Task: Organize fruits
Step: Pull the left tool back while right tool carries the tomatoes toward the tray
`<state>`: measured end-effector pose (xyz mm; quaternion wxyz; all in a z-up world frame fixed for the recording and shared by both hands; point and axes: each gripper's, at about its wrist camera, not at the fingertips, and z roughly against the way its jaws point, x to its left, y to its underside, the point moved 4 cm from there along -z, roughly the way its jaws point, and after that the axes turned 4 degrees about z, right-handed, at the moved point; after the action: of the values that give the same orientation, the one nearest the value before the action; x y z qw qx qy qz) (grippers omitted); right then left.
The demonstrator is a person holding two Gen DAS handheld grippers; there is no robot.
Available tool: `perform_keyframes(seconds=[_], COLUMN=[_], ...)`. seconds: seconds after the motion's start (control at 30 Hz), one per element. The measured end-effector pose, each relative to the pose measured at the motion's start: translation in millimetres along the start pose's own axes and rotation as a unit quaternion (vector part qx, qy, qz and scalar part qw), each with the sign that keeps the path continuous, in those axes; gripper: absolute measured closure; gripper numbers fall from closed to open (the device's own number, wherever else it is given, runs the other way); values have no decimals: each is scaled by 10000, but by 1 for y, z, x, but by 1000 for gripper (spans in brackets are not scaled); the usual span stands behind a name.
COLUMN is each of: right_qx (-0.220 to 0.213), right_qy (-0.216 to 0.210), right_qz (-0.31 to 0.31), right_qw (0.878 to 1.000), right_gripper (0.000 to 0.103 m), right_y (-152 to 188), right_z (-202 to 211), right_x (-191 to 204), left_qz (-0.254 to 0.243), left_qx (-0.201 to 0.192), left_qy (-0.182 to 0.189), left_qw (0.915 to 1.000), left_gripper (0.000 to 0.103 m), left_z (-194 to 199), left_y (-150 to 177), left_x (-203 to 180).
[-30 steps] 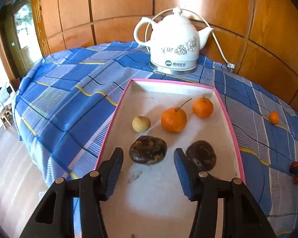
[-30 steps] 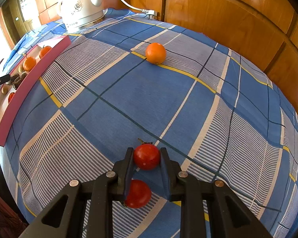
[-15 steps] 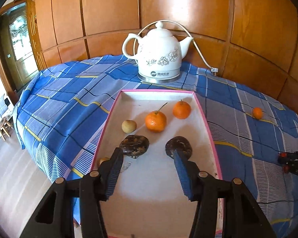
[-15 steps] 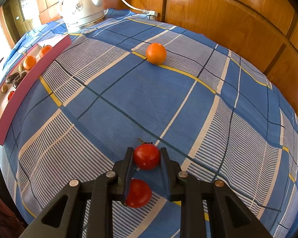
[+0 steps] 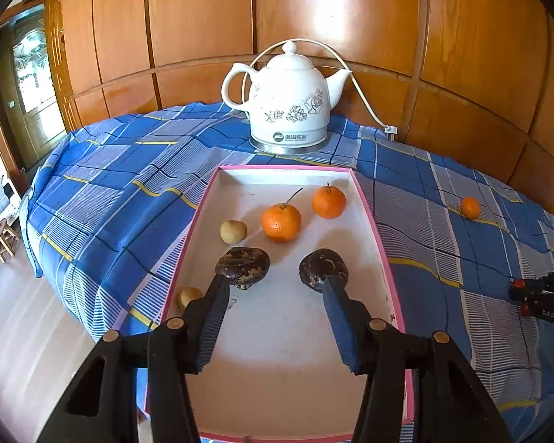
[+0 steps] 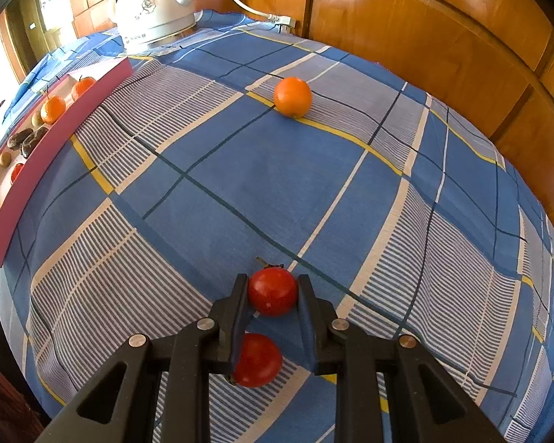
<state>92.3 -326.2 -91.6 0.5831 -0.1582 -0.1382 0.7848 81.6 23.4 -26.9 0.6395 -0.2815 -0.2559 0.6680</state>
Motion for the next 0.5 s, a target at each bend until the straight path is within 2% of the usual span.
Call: perform_keyframes(seconds=[0.37,0.43,0.5], right_qx=[131,52,-215], right_qy=[338,501,454], right_qz=[42,-71,-293], right_qw=[9993,9987,9983], right_gripper=[78,78,78], right_y=[-4,-7,-14], right_z=[2,7,20], right_x=[7,6,7], left_qz=[-45,-9,41], left_qx=[-141,-137,-125], left_qy=[0,-10,-20], left_qw=[9999,9999,9999], left_gripper=[49,49,49], left_z=[8,7,5], left_y=[-3,-2,-3], left_x=[5,7,11])
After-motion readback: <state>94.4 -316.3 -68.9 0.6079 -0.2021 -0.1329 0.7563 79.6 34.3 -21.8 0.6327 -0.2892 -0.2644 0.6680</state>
